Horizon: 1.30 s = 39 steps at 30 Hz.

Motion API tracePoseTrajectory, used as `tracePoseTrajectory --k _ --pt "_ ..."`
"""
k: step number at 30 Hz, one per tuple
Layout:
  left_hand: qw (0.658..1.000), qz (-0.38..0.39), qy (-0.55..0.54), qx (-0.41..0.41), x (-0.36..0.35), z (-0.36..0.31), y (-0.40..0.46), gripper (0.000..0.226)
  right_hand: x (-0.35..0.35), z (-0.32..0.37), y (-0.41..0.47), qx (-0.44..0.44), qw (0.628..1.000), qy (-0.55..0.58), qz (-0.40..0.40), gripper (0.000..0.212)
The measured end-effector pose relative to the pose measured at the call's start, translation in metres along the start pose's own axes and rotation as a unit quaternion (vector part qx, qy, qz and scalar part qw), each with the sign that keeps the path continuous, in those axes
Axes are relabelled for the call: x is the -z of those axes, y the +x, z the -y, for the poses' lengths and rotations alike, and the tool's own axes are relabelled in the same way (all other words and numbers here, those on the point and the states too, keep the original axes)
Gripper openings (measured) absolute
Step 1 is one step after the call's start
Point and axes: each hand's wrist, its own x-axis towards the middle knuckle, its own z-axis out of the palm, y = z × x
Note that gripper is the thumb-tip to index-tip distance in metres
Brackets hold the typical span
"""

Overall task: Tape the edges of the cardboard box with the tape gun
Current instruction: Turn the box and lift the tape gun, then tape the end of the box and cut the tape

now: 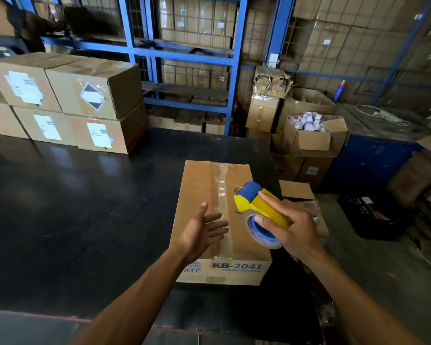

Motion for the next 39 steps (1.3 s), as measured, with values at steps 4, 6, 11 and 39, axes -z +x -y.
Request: tracePoseTrajectory --k 4,6,11,39 --pt "0.993 0.032 -0.113 0.015 0.009 -0.014 -0.026 0.068 -0.02 -0.002 -0.012 0.141 0.966 -0.198 0.088 0.059" --pt "0.995 0.015 -0.098 0.017 0.012 -0.011 -0.034 0.064 -0.032 -0.009 -0.019 0.138 0.955 -0.228 0.129 0.06" --pt "0.991 -0.034 -0.127 0.03 0.024 -0.011 -0.047 0.033 -0.044 -0.008 -0.025 0.163 0.967 -0.162 0.11 0.058" --pt "0.894 -0.399 0.108 -0.172 0.076 0.073 -0.054 0.042 -0.056 -0.038 -0.024 0.148 0.868 -0.368 0.3 0.055"
